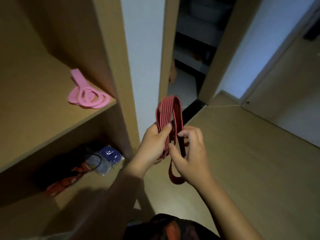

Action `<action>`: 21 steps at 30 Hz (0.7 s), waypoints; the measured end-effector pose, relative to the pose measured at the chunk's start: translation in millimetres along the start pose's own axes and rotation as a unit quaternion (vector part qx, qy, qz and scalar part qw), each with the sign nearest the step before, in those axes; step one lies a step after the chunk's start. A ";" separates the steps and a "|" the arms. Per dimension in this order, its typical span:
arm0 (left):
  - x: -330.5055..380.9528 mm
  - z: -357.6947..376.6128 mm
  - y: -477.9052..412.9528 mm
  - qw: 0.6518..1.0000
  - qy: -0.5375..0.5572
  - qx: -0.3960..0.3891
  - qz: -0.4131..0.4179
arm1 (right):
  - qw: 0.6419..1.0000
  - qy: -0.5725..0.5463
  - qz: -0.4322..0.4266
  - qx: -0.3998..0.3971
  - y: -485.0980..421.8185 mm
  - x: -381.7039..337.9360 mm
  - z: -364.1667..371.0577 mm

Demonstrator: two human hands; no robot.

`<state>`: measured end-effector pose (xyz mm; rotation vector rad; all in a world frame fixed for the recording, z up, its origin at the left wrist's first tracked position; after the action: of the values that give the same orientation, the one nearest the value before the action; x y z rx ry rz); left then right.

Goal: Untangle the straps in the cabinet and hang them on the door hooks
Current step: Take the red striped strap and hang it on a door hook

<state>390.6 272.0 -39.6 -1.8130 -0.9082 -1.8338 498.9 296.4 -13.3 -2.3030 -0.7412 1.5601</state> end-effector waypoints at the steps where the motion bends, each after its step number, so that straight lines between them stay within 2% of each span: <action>1: -5.4 23.8 10.4 0.999 -0.021 -0.040 -0.003 | 0.999 -0.005 0.032 0.026 -0.4 11.9 -21.0; 4: -21.4 87.8 39.7 0.988 -0.069 -0.139 -0.025 | 0.991 -0.004 0.117 0.058 3.8 44.3 -78.3; 8: -25.6 165.9 70.7 0.961 -0.112 -0.253 -0.016 | 0.981 -0.021 0.177 0.081 11.3 69.1 -145.3; 11: -29.1 215.7 85.9 0.947 -0.119 -0.299 -0.017 | 0.963 -0.014 0.225 0.150 13.4 95.9 -192.2; 17: -35.7 306.4 99.0 0.906 -0.132 -0.401 -0.025 | 0.931 0.072 0.253 0.253 5.7 147.3 -269.0; 21: -27.7 369.1 91.1 0.869 -0.132 -0.477 0.020 | 0.899 0.066 0.308 0.303 -14.4 186.1 -304.5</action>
<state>721.6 458.1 -72.3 -2.6527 0.0605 -2.2378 829.4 430.3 -34.3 -2.1917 0.5188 1.5248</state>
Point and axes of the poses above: each hand's wrist, its own y-axis away from the middle knuckle, its own z-axis out of the palm, x = y × z, the point moved 9 cm from there along -y, towards the middle knuckle, and after that the axes turned 15 degrees about x, right-handed, at the moved point
